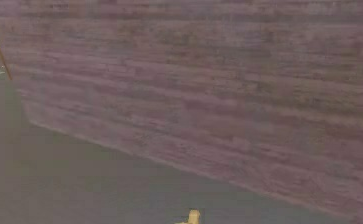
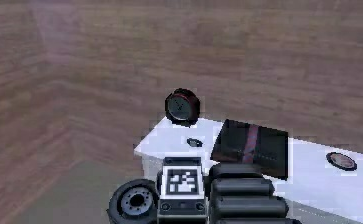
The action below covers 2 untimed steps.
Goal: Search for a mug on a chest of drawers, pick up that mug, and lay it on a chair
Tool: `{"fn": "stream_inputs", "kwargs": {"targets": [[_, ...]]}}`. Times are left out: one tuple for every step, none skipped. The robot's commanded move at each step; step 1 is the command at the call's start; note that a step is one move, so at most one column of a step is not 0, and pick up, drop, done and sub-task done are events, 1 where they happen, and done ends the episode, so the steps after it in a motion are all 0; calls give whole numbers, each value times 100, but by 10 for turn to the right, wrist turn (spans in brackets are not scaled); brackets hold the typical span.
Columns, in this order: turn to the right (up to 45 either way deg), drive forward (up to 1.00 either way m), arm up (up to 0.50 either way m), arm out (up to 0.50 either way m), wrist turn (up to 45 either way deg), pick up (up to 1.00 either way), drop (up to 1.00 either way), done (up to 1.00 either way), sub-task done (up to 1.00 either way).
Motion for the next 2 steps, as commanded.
{"fn": "stream_inputs", "kwargs": {"targets": [[-450, 0, 0, 0, 0, 0, 0, 0, 0], [-60, 0, 0, 0, 0, 0, 0, 0, 0]]}}
